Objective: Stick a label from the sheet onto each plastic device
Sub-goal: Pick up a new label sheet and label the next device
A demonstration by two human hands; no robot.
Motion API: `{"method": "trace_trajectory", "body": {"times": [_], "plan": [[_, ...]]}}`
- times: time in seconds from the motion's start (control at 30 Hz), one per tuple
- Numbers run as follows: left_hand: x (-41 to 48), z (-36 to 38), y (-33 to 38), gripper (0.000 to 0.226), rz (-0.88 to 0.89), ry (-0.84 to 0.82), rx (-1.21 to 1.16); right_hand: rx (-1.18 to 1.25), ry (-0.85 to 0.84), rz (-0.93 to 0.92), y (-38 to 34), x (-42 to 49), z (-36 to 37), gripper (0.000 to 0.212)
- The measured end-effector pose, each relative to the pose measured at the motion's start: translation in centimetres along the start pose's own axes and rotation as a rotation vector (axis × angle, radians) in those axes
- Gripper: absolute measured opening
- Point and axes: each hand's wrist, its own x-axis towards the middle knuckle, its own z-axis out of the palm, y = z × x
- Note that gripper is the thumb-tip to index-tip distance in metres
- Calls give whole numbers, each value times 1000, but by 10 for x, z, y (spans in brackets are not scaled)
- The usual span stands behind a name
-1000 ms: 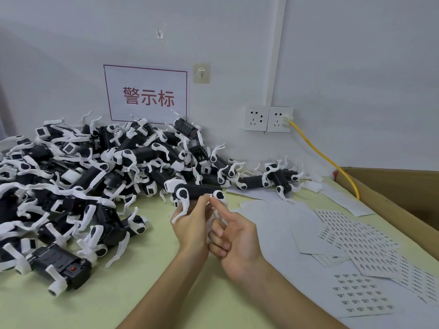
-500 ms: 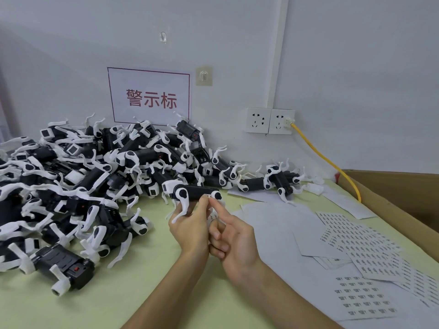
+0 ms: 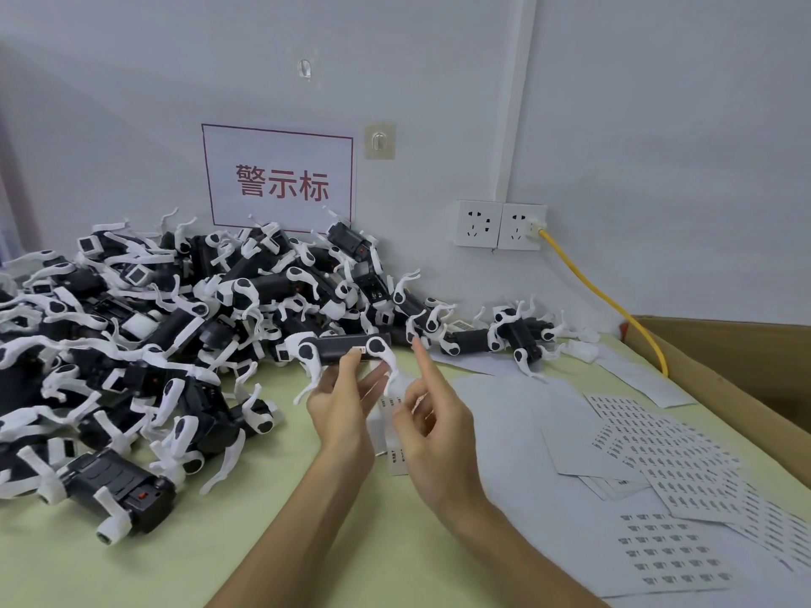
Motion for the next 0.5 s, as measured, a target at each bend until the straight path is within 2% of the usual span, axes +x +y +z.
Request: {"method": "trace_trajectory", "body": {"times": [0.13, 0.27, 0.5], "plan": [[-4, 3, -4, 12, -43, -156, 16, -102, 50, 62, 4, 12, -8, 61], [-7, 3, -8, 19, -40, -289, 40, -84, 32, 117, 6, 17, -14, 57], [-8, 0, -4, 21, 26, -201, 76, -73, -36, 100, 4, 11, -9, 59]]}}
